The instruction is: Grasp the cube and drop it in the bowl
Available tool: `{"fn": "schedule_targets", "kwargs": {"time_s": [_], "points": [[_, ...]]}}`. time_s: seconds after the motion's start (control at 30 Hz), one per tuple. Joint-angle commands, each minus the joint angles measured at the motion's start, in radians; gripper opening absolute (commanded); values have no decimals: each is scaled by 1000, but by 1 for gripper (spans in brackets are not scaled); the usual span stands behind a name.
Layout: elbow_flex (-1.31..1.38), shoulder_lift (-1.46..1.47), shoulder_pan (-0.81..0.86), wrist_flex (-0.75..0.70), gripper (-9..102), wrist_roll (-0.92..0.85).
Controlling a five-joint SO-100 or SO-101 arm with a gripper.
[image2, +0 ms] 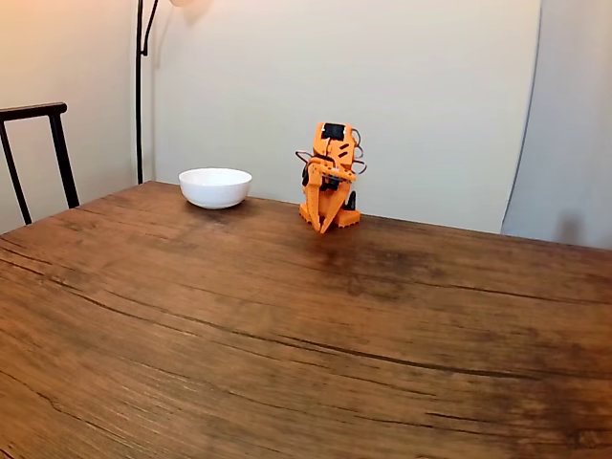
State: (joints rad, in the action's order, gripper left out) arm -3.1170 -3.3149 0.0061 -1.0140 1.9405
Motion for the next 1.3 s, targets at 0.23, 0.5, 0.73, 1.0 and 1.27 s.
{"fn": "schedule_targets", "kwargs": {"time_s": [0.23, 0.5, 0.73, 1.0, 1.27], "points": [[6, -6, 8, -166, -1, -2], [6, -6, 9, -264, 0, 0], [6, -3, 52, -267, -1, -2], [6, -3, 133, -311, -1, -3], [6, -6, 135, -339, 0, -2]]}}
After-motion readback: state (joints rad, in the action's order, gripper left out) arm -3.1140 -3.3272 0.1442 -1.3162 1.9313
